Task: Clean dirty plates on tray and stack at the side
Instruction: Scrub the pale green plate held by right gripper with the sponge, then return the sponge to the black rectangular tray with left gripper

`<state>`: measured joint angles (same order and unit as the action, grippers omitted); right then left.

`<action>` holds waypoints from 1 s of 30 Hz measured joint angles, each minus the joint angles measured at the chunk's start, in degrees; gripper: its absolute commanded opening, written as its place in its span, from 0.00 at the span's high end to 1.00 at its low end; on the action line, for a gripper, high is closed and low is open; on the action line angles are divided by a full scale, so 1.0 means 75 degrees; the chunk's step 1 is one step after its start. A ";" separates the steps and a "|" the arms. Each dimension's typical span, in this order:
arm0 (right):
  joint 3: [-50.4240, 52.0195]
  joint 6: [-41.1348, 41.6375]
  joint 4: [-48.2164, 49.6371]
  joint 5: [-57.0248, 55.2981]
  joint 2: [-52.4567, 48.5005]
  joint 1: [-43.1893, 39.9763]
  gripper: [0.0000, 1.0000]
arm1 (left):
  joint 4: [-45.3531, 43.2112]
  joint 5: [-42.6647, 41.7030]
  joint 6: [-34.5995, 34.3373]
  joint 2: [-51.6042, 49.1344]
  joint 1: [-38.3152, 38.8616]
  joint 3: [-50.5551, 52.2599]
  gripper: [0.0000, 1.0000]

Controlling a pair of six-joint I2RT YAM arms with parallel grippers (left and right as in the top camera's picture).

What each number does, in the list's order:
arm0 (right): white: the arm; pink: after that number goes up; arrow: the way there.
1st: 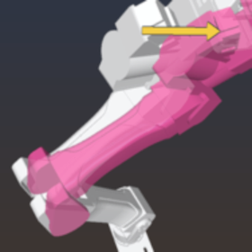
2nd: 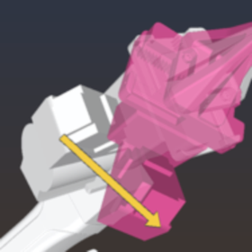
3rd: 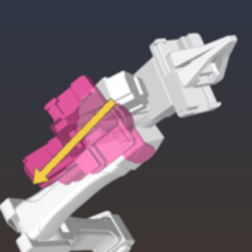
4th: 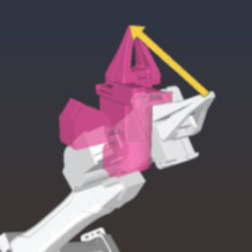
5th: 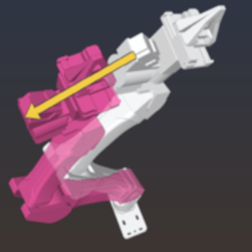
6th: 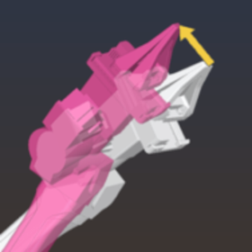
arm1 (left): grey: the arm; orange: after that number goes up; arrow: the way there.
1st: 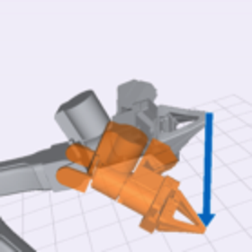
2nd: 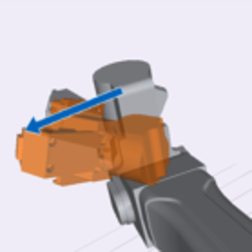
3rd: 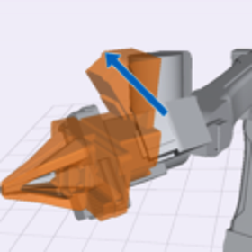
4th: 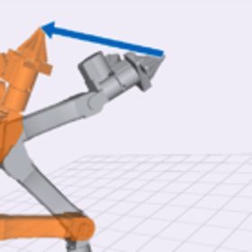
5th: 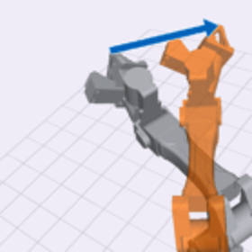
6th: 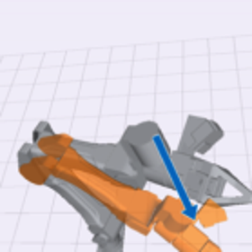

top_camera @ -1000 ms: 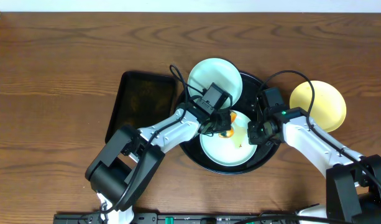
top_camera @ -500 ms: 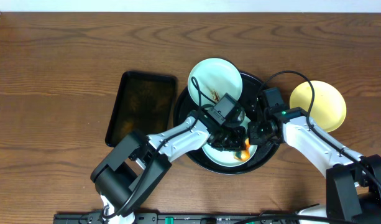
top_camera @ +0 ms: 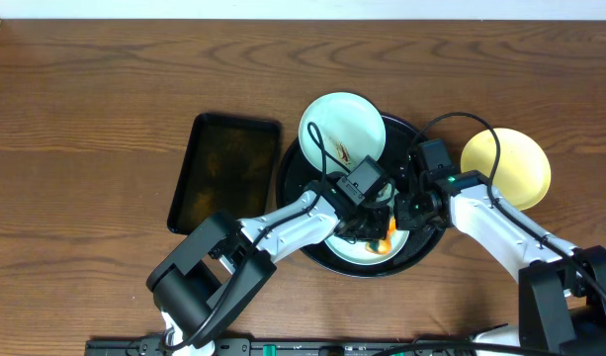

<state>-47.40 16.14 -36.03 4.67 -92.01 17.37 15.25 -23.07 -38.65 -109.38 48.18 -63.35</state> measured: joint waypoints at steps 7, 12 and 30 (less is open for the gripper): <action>0.0000 0.0000 -0.0015 0.0000 0.0000 0.0000 0.99 | 0.0119 0.0475 0.0405 0.0114 -0.0493 0.0000 0.92; 0.0000 0.0000 -0.0017 0.0000 0.0000 0.0000 0.99 | 0.0455 0.0962 0.0688 0.0466 -0.1233 0.0000 0.92; 0.0227 0.0064 0.0210 0.0119 0.0020 -0.0003 0.99 | 0.3413 0.2410 0.2119 0.3060 -0.2559 0.0012 0.92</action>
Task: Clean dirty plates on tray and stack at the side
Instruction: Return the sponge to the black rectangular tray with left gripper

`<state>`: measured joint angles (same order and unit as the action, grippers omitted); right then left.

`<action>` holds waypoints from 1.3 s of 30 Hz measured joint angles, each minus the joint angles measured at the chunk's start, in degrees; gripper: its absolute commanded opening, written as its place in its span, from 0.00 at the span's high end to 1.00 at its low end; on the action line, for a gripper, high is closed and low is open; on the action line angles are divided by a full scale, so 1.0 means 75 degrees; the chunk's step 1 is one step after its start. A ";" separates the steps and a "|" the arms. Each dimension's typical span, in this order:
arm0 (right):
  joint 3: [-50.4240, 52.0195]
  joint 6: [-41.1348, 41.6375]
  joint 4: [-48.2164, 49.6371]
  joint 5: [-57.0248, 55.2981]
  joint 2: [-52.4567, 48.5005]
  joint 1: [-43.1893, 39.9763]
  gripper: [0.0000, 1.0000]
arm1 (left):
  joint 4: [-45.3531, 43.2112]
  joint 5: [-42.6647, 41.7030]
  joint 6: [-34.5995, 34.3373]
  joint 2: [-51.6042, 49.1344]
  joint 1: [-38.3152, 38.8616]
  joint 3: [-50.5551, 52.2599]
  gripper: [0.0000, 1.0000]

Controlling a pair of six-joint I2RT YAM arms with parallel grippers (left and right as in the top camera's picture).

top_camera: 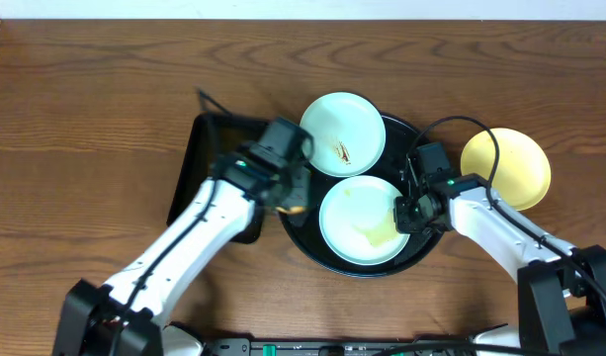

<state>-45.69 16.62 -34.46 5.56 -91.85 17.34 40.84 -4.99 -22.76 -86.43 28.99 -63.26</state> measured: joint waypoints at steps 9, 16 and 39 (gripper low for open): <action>0.0122 0.0052 0.0172 0.0003 0.0152 -0.0020 0.99 | 0.0023 -0.0280 0.0516 0.0052 -0.1900 0.0000 0.92; 0.0122 0.0038 0.0052 -0.0117 0.0510 -0.0017 0.99 | 0.0015 -0.1708 0.1341 0.0050 -0.3378 0.0000 0.92; 0.0122 -0.1909 0.0863 -0.3051 0.3794 -0.0017 0.99 | -0.0181 -0.6164 0.3249 -0.2990 -0.5604 0.0000 0.92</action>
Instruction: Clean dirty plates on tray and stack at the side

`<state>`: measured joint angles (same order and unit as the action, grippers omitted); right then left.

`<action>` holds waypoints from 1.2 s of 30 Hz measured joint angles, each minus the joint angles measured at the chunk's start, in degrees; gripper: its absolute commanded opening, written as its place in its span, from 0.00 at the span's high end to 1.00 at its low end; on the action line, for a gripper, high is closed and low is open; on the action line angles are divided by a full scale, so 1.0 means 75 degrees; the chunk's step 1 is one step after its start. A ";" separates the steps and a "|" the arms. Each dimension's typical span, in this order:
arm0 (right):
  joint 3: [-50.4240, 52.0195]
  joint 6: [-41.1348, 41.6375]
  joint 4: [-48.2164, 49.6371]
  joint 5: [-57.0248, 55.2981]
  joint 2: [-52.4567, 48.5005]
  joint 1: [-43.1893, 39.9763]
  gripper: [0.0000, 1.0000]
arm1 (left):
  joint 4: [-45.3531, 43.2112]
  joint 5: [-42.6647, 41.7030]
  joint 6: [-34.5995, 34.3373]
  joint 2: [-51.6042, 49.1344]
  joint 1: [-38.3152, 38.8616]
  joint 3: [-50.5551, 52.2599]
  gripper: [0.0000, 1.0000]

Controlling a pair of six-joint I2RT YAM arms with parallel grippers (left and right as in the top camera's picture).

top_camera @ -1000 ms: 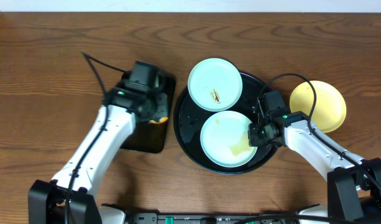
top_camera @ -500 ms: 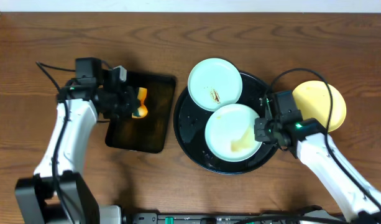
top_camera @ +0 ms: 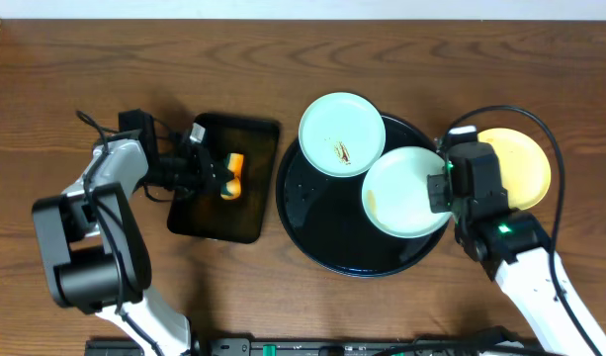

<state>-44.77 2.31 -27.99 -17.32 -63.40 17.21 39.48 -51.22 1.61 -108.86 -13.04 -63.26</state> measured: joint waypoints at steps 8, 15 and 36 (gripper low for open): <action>0.0000 -0.0198 -0.0023 -0.0332 0.0475 0.0000 0.99 | 0.0012 0.1722 -0.0679 -0.0216 0.0000 0.0000 0.92; 0.0000 -0.0160 -0.0423 0.0128 0.0472 0.0000 0.88 | 0.0023 0.2238 -0.1052 0.0052 0.0026 -0.0003 0.92; -0.0003 0.0778 -0.0341 0.1399 -0.1818 -0.0495 0.62 | -0.0134 0.5511 -0.1029 0.0629 0.2352 0.0134 0.92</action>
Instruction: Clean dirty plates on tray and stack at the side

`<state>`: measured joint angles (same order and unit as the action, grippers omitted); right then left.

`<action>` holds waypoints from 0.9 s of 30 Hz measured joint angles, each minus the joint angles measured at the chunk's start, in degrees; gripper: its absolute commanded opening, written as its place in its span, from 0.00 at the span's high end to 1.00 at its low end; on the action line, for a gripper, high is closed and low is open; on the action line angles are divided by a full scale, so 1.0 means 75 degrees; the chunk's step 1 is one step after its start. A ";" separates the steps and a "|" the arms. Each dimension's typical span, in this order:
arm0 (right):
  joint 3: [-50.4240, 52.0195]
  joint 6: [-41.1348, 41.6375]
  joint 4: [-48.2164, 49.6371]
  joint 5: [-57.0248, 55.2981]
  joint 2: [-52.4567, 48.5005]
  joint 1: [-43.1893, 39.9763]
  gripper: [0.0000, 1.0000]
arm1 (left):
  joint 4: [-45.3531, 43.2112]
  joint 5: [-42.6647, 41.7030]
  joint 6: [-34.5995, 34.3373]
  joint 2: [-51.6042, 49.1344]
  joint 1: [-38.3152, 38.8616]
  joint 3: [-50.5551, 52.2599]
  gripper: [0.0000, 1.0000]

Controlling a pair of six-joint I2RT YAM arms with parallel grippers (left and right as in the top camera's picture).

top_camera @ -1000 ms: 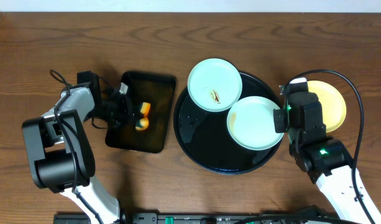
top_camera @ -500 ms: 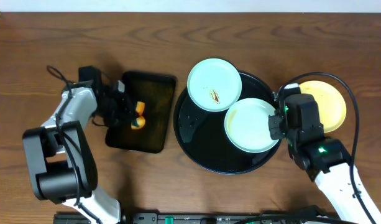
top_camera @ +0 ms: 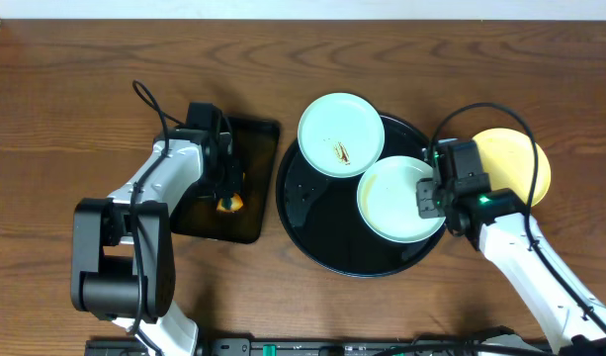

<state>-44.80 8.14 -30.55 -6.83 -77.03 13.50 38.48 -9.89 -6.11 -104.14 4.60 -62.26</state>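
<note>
On the round black tray [top_camera: 322, 222], a pale green plate [top_camera: 393, 198] with a faint yellowish smear sits at the right side. My right gripper [top_camera: 427, 197] is shut on its right rim. A second green plate [top_camera: 341, 129] with small brown scraps lies on the tray's back rim. A yellow plate [top_camera: 515, 163] rests on the table to the right, partly behind my right arm. My left gripper [top_camera: 226, 190] points down over the black rectangular tray [top_camera: 258, 148]. An orange piece [top_camera: 229, 204] is at its tips; whether the fingers hold it is hidden.
The brown wooden table [top_camera: 85, 99] extends to the left and back of both trays. Cables loop above each arm. The left arm lies across the table's left front.
My left gripper has turned from reaching sideways to pointing down over the rectangular tray, with the orange piece lower and nearer its front. The right gripper and its plate have shifted slightly left.
At first my left gripper was at an orange piece on the front green plate, with the right gripper on that plate's rim. Then the left arm was near the rectangular tray, then over it with the piece. The right gripper has drawn the plate to the tray's right side.
</note>
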 measured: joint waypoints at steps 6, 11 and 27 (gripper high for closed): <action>0.0000 0.0032 0.0058 0.0277 0.0000 -0.0446 0.62 | 0.0038 -0.0554 0.0047 0.0000 -0.0224 0.0000 0.92; 0.0000 0.0026 0.0020 0.0519 0.0000 -0.0460 0.61 | 0.0085 -0.0624 -0.0070 0.0207 -0.0440 0.0000 0.86; 0.0000 -0.0227 0.0108 0.0595 -0.0726 -0.0463 0.53 | -0.0146 -0.0195 -0.0589 0.0819 -0.0498 0.0187 0.90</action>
<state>-44.80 6.44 -29.74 -2.37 -82.48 10.02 37.39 -11.35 -10.52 -98.00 0.86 -60.86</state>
